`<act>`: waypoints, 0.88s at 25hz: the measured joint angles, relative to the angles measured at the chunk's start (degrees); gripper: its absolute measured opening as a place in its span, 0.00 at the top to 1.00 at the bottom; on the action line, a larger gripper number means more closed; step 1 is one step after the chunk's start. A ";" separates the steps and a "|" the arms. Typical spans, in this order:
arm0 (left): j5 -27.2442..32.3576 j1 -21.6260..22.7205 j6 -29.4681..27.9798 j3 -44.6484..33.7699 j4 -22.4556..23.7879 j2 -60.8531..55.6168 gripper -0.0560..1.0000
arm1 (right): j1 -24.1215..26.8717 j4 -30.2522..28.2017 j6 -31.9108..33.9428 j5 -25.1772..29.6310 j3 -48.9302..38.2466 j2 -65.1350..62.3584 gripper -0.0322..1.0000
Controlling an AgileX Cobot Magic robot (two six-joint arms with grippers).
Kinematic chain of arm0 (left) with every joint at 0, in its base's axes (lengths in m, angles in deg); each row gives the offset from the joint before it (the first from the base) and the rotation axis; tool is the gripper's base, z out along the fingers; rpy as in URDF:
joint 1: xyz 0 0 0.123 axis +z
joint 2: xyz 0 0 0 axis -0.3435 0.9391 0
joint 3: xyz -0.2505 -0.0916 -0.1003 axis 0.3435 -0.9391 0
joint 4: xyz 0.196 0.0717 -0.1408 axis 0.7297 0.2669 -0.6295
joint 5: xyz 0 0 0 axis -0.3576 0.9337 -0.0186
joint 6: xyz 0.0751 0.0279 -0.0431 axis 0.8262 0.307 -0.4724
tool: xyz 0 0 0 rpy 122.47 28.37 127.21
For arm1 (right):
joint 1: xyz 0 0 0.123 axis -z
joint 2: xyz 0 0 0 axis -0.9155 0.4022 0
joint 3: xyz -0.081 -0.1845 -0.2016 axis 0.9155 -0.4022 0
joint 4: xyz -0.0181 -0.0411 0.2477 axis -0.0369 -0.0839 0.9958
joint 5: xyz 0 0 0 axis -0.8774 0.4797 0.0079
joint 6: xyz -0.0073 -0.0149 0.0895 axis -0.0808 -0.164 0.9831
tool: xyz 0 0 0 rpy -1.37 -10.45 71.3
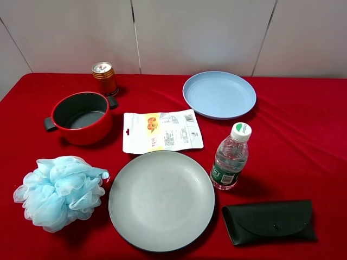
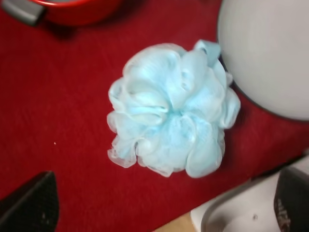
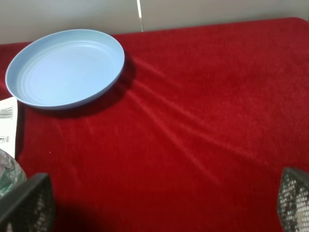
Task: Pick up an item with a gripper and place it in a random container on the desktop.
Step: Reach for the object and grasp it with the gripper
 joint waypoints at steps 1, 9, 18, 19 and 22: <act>0.00 -1.23 0.13 0.00 0.62 1.17 0.12 | 0.00 0.00 0.00 0.00 0.00 0.00 0.30; -1.50 -5.96 2.19 0.00 3.04 11.41 0.12 | 0.00 0.00 0.00 0.00 0.00 0.00 0.30; -5.98 -6.27 9.04 0.13 3.04 23.49 0.07 | 0.00 0.00 0.00 0.00 0.00 0.00 0.30; -6.35 -6.78 9.48 0.19 3.16 24.76 0.07 | 0.00 0.00 0.00 0.00 0.00 0.00 0.30; -8.80 -9.49 10.55 0.20 4.29 27.86 0.07 | 0.00 0.00 0.00 0.00 0.00 0.00 0.30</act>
